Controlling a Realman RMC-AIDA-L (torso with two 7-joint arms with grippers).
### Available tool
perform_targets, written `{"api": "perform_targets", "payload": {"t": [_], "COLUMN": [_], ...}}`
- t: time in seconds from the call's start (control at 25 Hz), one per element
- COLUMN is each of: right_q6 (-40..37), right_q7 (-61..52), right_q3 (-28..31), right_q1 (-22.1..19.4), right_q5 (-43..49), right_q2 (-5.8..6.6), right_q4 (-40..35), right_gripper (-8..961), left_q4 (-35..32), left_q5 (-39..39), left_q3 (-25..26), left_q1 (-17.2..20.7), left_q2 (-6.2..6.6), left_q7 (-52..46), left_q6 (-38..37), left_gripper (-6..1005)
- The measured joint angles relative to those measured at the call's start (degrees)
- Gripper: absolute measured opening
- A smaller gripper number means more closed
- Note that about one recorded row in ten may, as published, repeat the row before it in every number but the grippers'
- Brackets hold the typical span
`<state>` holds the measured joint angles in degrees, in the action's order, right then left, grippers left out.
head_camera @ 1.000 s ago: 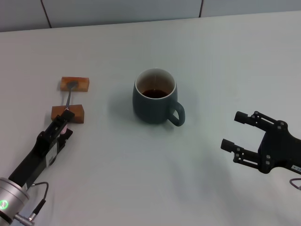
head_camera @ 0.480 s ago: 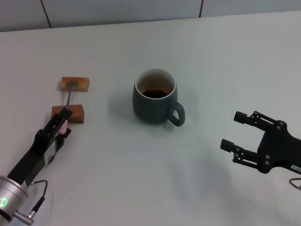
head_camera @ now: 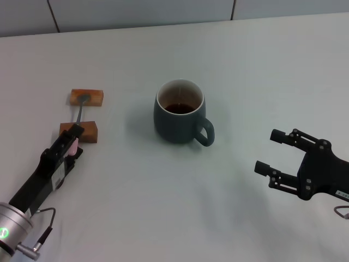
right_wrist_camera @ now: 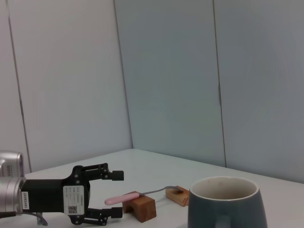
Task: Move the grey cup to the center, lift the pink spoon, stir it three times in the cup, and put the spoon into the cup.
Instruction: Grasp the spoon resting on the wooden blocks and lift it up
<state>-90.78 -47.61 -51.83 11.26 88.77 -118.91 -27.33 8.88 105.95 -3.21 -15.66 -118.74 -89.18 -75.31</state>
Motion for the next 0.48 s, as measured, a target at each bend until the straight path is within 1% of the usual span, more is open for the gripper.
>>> {"api": "perform_targets", "payload": {"t": [0.48], "right_q6": [0.5], "right_q7": [0.0], "right_q3": [-0.1], "right_q1": [0.0], "right_q5": [0.0], "right_q2": [0.0], "right_q4": [0.6], "right_gripper": [787], "left_q4": [0.6], "left_q5": [0.0], "left_q3": [0.4], "left_q1": [-0.2], "left_q2": [0.0], "left_q7": [-0.1], "left_q6": [0.3], "left_gripper": [846]}}
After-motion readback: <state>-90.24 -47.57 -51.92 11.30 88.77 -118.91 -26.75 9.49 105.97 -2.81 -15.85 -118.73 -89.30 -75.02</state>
